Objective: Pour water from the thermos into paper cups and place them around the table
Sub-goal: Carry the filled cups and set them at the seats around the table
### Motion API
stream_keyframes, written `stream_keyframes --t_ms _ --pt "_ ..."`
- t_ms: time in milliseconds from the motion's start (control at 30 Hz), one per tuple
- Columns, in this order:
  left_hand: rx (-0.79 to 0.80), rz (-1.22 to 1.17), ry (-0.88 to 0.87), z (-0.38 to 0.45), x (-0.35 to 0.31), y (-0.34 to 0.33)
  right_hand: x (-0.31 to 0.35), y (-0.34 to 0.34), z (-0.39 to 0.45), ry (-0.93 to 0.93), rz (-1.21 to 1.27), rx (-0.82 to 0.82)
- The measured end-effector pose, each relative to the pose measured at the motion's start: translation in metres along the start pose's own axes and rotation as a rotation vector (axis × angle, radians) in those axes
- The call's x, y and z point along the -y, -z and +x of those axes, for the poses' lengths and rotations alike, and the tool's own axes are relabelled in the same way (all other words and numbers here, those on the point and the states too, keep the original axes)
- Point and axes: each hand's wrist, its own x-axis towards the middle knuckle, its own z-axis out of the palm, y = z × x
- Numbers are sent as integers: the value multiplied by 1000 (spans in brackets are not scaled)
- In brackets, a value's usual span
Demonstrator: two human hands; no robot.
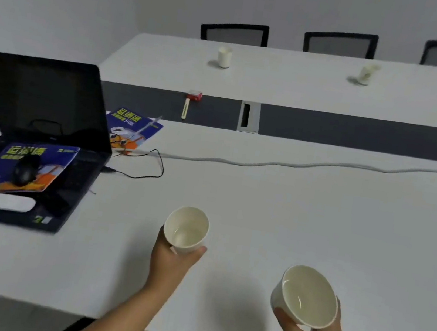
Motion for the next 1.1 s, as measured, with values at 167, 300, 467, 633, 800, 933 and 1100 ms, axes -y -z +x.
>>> stream_keyframes --t_ms 167,300,467,633,800,933,1100 --pt "-29 64 8 91 18 -41 -10 -17 29 -4 -56 -194" --pt "-6 67 -7 134 25 -72 -16 -21 49 -4 -94 -266" --pt "21 88 -27 163 29 -97 -24 -17 65 -28 -145 -245" --pt "40 149 -7 166 31 -99 -21 -24 80 -63 -102 -278" --pt "53 291 143 100 42 -100 -20 -18 113 -65 -78 -300" --pt "312 444 -11 40 43 -129 -23 2 158 -10 -20 -370" --pt "610 792 -417 13 35 -190 -23 59 215 19 15 -438"
